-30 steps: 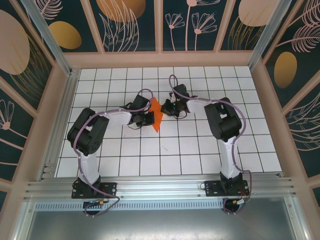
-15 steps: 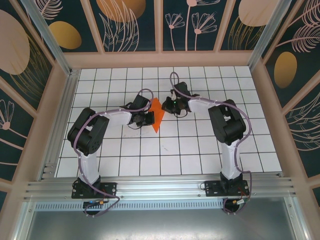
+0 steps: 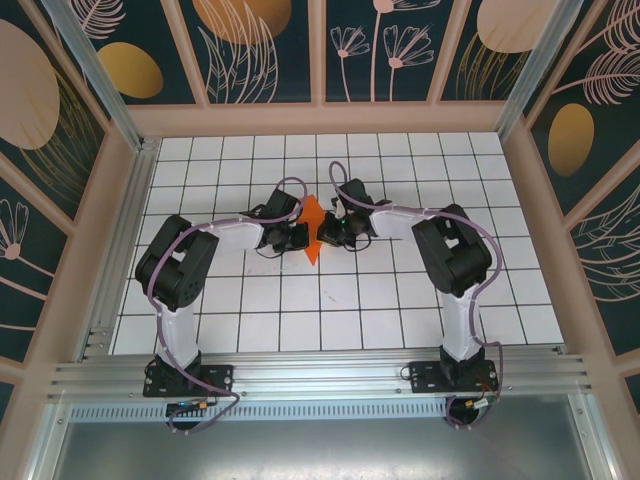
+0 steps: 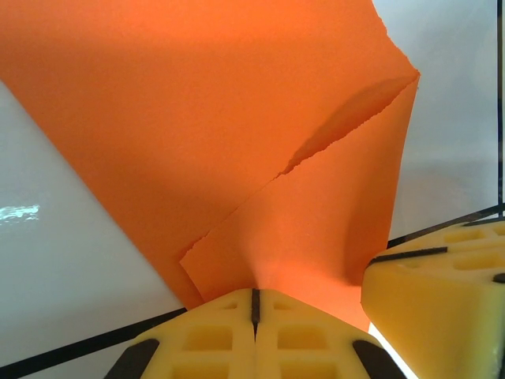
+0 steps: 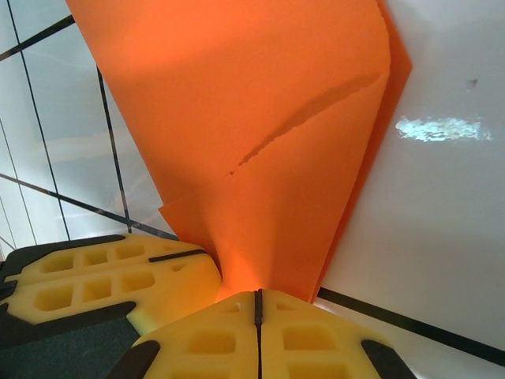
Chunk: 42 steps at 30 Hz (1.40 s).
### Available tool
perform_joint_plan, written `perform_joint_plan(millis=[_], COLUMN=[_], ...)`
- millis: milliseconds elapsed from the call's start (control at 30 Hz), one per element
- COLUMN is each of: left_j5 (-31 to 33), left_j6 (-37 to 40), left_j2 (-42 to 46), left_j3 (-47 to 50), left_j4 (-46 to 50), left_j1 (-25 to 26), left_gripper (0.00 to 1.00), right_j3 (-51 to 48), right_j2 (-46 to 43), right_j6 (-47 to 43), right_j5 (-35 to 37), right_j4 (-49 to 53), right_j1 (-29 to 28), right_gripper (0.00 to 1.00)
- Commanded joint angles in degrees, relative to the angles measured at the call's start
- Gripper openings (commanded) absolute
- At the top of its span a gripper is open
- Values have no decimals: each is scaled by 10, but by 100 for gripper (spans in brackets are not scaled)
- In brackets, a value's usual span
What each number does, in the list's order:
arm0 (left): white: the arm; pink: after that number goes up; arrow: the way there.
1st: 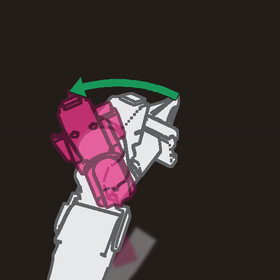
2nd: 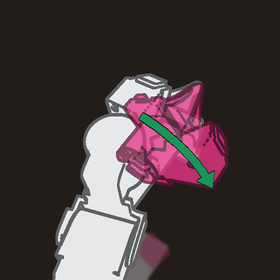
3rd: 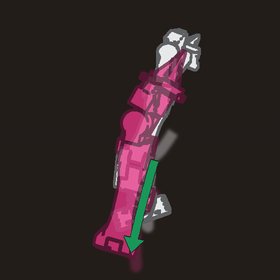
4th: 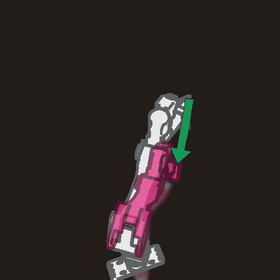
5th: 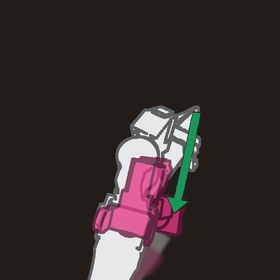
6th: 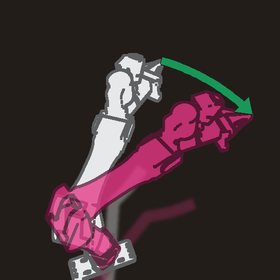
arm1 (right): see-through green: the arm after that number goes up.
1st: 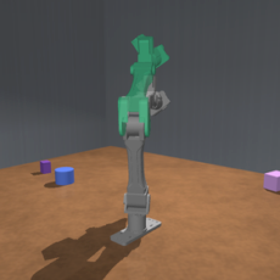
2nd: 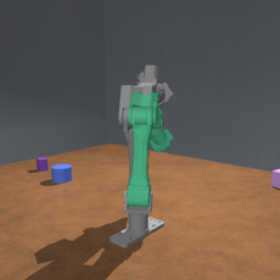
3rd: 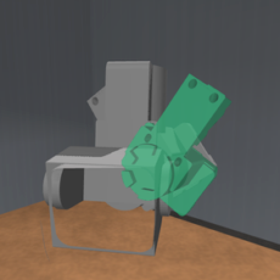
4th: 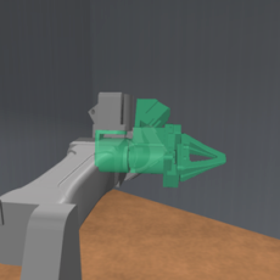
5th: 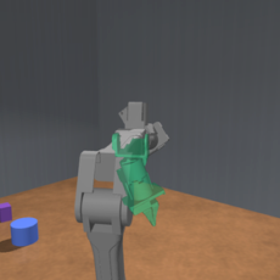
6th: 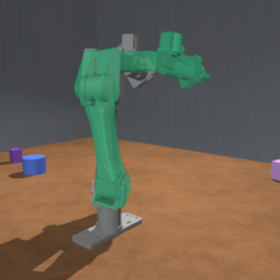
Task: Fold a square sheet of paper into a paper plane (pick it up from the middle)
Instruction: Third fold the triangle at the center of the table.
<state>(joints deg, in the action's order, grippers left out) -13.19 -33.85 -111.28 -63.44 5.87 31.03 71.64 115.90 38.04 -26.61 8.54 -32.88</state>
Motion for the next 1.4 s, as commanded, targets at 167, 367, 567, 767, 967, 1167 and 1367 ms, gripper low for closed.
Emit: perform_joint_plan(millis=[167, 367, 567, 767, 967, 1167, 1367], left_j5=[33, 23, 25, 26, 26, 28, 26], left_j6=[50, 58, 68, 73, 72, 61, 37], left_j2=[-46, -49, -50, -52, -52, -49, -43], left_j3=[16, 16, 18, 18, 20, 20, 26], left_j4=[85, 82, 85, 85, 83, 76, 58], left_j1=[-5, -4, -5, -4, -4, -5, -4], left_gripper=[0, 0, 0, 0, 0, 0, 0], right_j3=[48, 68, 80, 101, 107, 75, -10], right_j2=[38, 62, 69, 91, 93, 37, -40], right_j6=[-3, 6, 17, 19, 30, 37, 26], right_j5=[14, 22, 30, 36, 63, 91, 65], right_j4=[31, 30, 20, 27, 26, -7, -25], right_j1=[12, 24, 53, 70, 82, 90, 46], right_gripper=[7, 6, 7, 7, 7, 6, 7])
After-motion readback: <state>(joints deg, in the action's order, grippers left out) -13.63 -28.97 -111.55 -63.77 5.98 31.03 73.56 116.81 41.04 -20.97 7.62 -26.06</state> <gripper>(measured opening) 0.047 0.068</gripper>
